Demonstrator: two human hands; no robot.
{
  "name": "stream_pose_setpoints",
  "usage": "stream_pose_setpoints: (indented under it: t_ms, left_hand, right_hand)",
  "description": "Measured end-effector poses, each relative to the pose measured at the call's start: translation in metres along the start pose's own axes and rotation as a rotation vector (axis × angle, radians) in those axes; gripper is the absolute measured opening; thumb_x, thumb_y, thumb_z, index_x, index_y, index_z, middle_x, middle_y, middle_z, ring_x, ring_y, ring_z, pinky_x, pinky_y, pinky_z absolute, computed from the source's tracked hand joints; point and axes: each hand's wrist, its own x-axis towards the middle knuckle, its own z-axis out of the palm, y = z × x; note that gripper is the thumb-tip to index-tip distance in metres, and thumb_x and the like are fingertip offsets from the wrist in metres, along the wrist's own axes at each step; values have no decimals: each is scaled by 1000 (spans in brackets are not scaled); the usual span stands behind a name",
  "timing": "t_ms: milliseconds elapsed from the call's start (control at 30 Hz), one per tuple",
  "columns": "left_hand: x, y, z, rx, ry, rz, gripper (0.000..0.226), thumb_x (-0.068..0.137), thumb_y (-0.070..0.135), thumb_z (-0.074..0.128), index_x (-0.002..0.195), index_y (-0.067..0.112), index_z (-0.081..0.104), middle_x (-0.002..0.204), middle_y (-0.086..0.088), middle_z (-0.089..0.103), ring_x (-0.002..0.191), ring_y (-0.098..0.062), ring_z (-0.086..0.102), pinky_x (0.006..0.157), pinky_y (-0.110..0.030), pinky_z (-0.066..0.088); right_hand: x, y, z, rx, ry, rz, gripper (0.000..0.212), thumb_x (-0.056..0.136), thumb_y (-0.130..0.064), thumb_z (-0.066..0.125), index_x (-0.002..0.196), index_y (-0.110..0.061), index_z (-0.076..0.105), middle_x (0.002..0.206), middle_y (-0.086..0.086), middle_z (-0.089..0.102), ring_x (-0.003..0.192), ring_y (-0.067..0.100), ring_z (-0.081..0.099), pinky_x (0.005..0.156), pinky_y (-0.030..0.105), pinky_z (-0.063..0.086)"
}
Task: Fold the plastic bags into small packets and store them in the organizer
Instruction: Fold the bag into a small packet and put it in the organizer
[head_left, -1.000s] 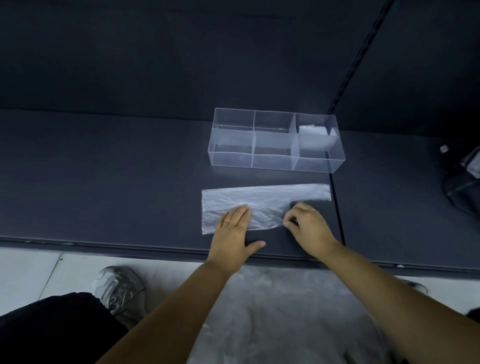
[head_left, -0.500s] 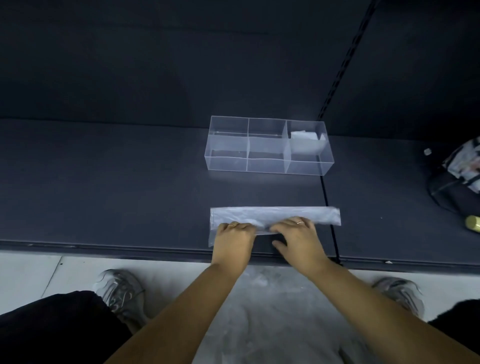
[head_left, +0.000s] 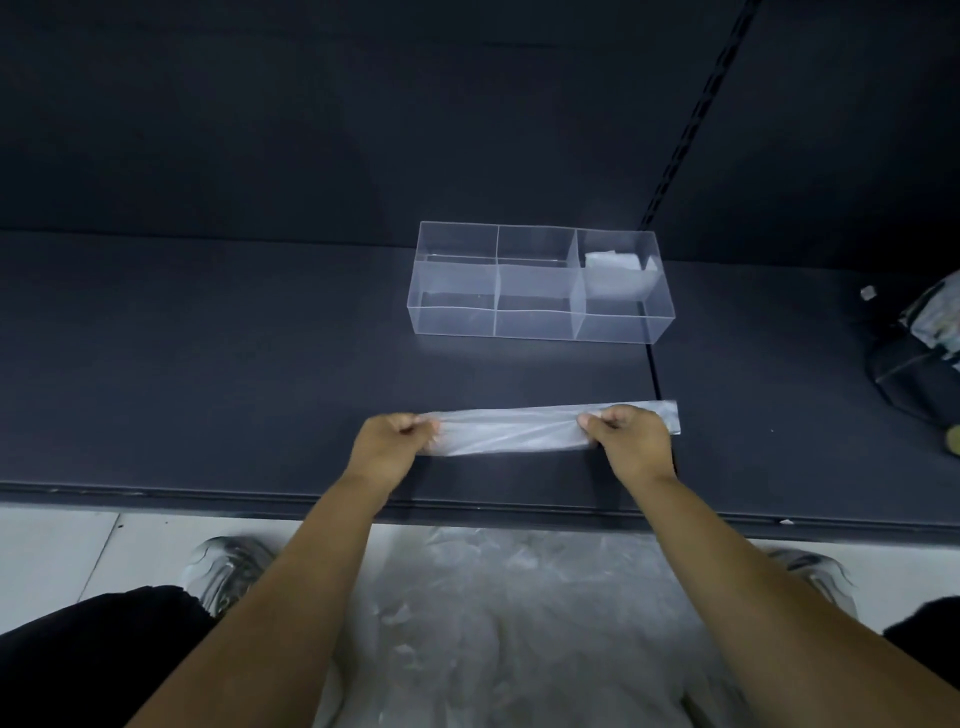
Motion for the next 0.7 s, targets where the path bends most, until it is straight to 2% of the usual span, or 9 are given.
stream_pose_setpoints:
  t_ms: [100,233,333,400,433,467,533,633,700]
  left_hand:
    - [0,2,1,72,115,8,22,89,22,65,74,8,72,67,-3,68,64,-14,61,68,-21,42]
    - [-11,6,11,271,294,44,18,91,20,60,89,7,73,87,-13,70,86,-31,64,69,-27,43]
    - [-28,8,30,495,543,331,20,84,6,64,104,7,67,104,-18,61,95,-38,56,79,-42,43]
    - [-37,3,50,615,450,676,29,81,2,66,110,5,66,112,-19,61,99,-39,58,88,-45,45]
    - [-41,-2,59,676,329,761,34,86,8,64,119,4,63,125,-19,59,112,-40,56,100,-47,41]
    - [-44,-7,66,738,203,740,43,94,20,56,134,5,52,142,-16,47,131,-37,44,113,-46,27]
    - [-44,-20,70,913,50,561,68,99,51,23,153,12,11,160,-5,4,148,-26,3,119,-40,-4]
    - [-40,-36,72,1092,36,491,80,85,64,-7,148,16,-20,156,-1,-24,144,-23,-21,116,-41,-15]
    - [-38,-35,72,1113,13,475,78,83,63,-11,144,16,-27,153,-1,-29,141,-23,-28,115,-42,-18]
  right_hand:
    - [2,-1,8,-62,79,26,22,87,-31,68,81,-10,70,82,4,70,83,22,63,71,24,40]
    - [4,-6,16,-207,145,32,27,89,-36,64,95,-12,73,81,5,69,75,21,60,65,24,38]
    - [5,-8,20,-253,158,38,25,89,-36,64,86,-13,73,69,4,65,67,21,58,61,24,38]
    - [6,-8,21,-276,164,31,24,88,-36,64,86,-14,74,76,6,70,69,22,59,63,26,44]
    - [5,-9,20,-294,162,27,23,89,-35,63,85,-14,74,77,7,70,72,24,62,64,27,46]
    - [4,-10,20,-311,158,23,23,89,-35,63,85,-14,73,77,8,70,75,27,64,66,29,48]
    - [0,-14,19,-353,168,9,21,89,-33,63,91,-14,72,84,8,72,83,29,66,73,32,50]
    - [-14,-20,25,-497,339,-262,26,86,-21,67,110,-11,66,109,11,64,104,31,58,90,41,44]
    - [-30,-26,40,-394,237,-556,33,90,-13,59,122,-8,60,126,13,56,119,30,50,104,41,38]
